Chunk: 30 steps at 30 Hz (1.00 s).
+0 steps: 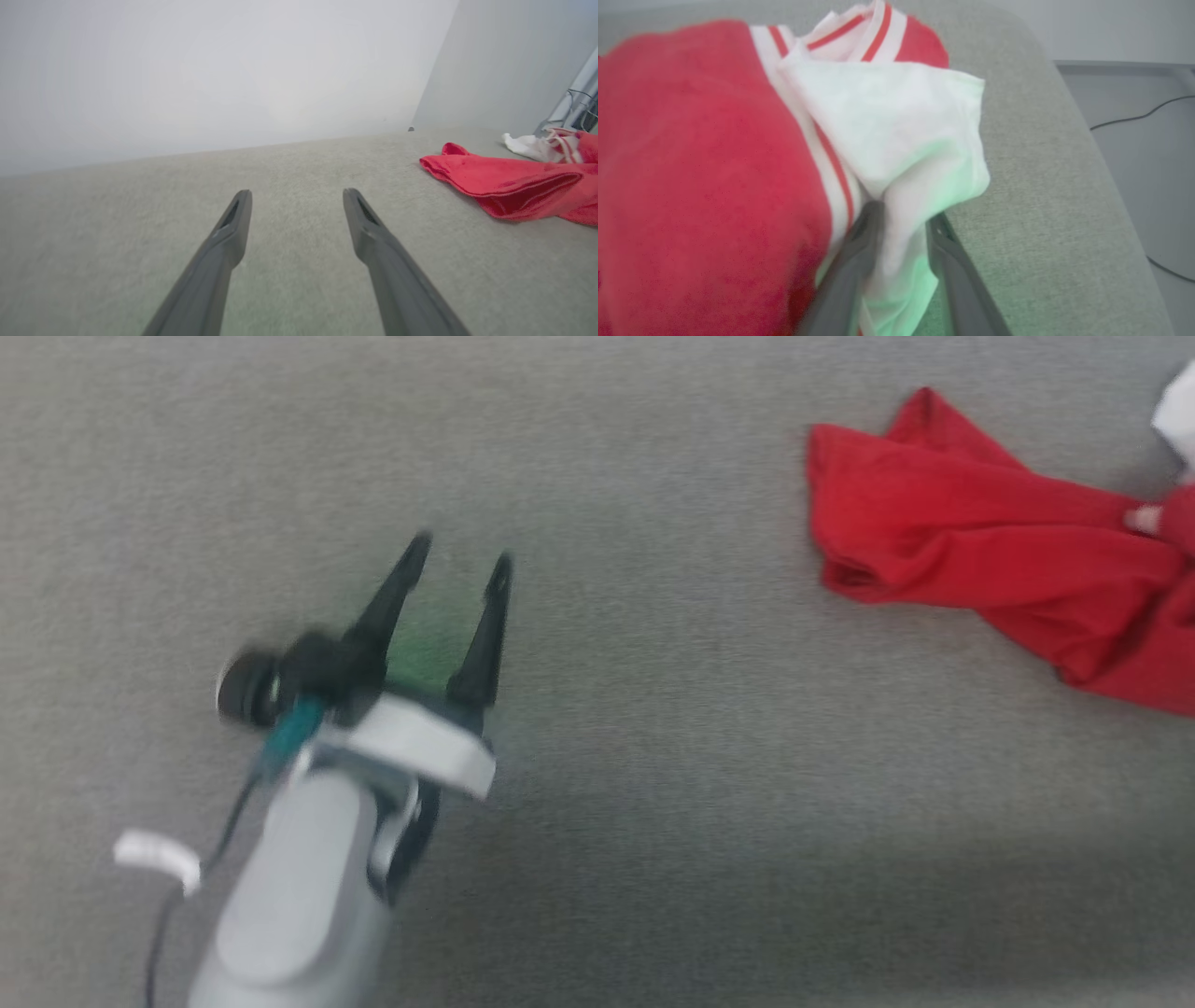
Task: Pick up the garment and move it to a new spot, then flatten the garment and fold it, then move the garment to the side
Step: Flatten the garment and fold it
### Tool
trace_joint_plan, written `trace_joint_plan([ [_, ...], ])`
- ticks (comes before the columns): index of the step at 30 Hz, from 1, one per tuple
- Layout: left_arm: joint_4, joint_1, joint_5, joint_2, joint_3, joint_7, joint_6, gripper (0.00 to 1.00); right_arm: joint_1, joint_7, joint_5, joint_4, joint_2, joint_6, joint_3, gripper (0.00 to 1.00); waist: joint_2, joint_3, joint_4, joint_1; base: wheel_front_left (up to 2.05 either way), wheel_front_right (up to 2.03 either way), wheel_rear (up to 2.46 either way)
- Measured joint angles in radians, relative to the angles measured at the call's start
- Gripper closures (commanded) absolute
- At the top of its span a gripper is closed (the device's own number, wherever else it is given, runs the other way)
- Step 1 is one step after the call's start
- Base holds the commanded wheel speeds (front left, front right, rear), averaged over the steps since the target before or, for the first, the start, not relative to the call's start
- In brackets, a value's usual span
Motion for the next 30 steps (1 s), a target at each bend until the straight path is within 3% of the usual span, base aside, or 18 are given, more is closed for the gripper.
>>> trace_joint_plan([
  [5,0.052,-0.247,0.01,0.083,-0.173,0.124,-0.009,0.0,0.019,-0.158,-0.017,-0.017,0.055,0.0,-0.029,0.0,0.0,-0.011,-0.069,0.0,0.0,0.0,0.0],
  [9,0.109,-0.447,-0.12,0.14,-0.381,0.286,-0.011,0.0,0.033,-0.187,-0.065,-0.072,0.104,0.0,-0.075,0.0,0.0,-0.012,-0.152,0.0,0.0,0.0,0.0],
  [12,0.176,-0.592,-0.242,0.182,-0.506,0.399,-0.012,0.0,0.039,-0.189,-0.134,-0.161,0.172,0.0,-0.174,0.0,0.0,-0.006,-0.227,0.0,0.0,0.0,0.0],
  [16,0.302,-0.737,-0.389,0.185,-0.655,0.536,-0.012,0.0,0.126,-0.19,-0.217,-0.259,0.277,0.0,-0.282,0.0,0.0001,0.008,-0.332,0.0,0.0,0.0,0.0],
  [20,0.415,-0.818,-0.58,0.165,-0.778,0.761,-0.012,0.0,0.189,-0.19,-0.263,-0.326,0.357,0.0,-0.318,0.0,0.0,0.027,-0.43,0.0,0.0,0.0,0.0],
  [24,0.46,-0.867,-0.726,0.189,-0.856,0.937,-0.012,0.0,0.226,-0.19,-0.281,-0.342,0.384,0.0,-0.34,0.0,0.0,0.04,-0.511,0.0,0.0,0.0,0.0],
  [27,0.465,-0.877,-0.796,0.206,-0.918,1.046,-0.012,0.0,0.23,-0.19,-0.288,-0.347,0.398,0.0,-0.351,0.0,0.0,0.045,-0.551,0.0,0.0,0.0,0.0],
  [30,0.452,-0.892,-0.81,0.229,-0.983,1.084,-0.012,0.0,0.236,-0.19,-0.292,-0.359,0.409,0.0,-0.35,0.0,0.0,0.051,-0.566,0.0,0.0,0.0,0.0],
])
